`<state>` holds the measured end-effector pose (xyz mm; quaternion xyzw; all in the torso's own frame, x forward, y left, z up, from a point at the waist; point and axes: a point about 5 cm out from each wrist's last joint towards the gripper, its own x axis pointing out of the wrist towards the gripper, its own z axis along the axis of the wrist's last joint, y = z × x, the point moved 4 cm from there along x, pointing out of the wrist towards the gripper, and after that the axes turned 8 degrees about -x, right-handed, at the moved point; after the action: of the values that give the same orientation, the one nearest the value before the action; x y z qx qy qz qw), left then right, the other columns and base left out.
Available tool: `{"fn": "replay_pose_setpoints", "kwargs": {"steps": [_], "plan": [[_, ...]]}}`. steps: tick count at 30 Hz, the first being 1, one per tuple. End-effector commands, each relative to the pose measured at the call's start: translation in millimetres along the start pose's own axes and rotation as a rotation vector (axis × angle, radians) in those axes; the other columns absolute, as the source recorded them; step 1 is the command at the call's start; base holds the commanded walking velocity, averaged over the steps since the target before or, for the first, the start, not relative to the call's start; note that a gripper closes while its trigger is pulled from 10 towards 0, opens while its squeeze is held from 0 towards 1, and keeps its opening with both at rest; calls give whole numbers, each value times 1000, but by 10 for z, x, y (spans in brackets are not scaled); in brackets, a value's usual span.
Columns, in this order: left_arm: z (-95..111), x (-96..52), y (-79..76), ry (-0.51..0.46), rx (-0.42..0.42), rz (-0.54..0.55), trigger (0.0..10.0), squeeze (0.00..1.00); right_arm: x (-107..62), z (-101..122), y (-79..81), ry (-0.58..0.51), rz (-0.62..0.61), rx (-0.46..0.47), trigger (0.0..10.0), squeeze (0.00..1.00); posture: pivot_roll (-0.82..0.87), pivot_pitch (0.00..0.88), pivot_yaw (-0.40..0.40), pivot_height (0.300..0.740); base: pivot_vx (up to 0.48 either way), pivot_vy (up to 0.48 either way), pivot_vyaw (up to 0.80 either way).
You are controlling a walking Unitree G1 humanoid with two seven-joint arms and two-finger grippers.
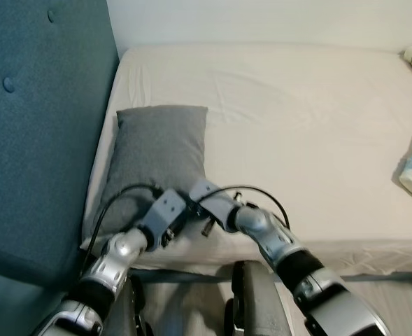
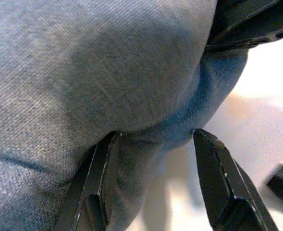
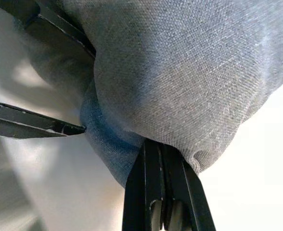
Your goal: Clean up the room
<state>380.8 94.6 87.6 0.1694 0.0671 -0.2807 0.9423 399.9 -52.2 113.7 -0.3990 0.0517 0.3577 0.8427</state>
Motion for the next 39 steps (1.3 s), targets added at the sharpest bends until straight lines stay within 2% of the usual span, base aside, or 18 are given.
{"fn": "replay_pose_setpoints", "kwargs": {"steps": [1,5,9,12,13,15,21,22,27,28,30,32,36,37,39], "plan": [[-44,40,-3,33,37,13,10000,0,20,45,-92,-6,-33,-36,10000,0,-21,361,-68,585,0,0,0],[38,111,76,41,93,33,10000,0,36,60,-198,10,-62,-92,10000,0,-23,364,-70,585,0,0,0],[61,131,109,43,115,46,10000,0,41,55,-223,17,-71,-104,10000,0,-24,363,-70,585,0,0,0],[142,182,205,55,188,81,10000,0,42,46,-319,42,-116,-142,10000,0,-26,364,-70,585,0,0,0],[142,182,205,55,188,81,10000,0,42,46,-319,42,-116,-142,10000,0,-26,364,-70,585,0,0,0],[208,210,280,64,251,116,10000,0,30,45,-425,63,-180,-150,10000,0,-29,365,-68,585,0,0,0],[309,234,390,66,328,175,10000,0,8,64,-566,83,-271,-160,10000,0,-36,366,-64,585,0,0,0],[406,242,486,55,374,229,10000,0,-15,104,-680,83,-351,-155,10000,0,-39,366,-63,585,0,0,0],[502,244,580,46,417,282,10000,0,-36,149,-772,81,-422,-166,10000,0,-42,365,-62,585,0,0,0],[561,238,644,40,444,317,10000,0,-53,169,-825,84,-463,-174,10000,0,-44,366,-62,585,0,0,0],[561,238,644,40,444,317,10000,0,-53,169,-825,84,-463,-174,10000,0,-44,366,-62,585,0,0,0],[681,219,767,22,484,385,10000,0,-87,195,-912,84,-532,-178,10000,0,-45,363,-61,585,0,0,0],[722,213,799,10,469,399,10000,0,-86,195,-906,80,-546,-161,10000,0,-39,363,-62,585,0,0,0],[687,220,763,9,426,374,10000,0,-68,190,-864,71,-529,-128,10000,0,-34,359,-60,585,0,0,0],[482,242,538,18,284,232,10000,0,-14,161,-723,43,-475,-1,10000,0,-20,350,-54,585,0,0,0]]}}
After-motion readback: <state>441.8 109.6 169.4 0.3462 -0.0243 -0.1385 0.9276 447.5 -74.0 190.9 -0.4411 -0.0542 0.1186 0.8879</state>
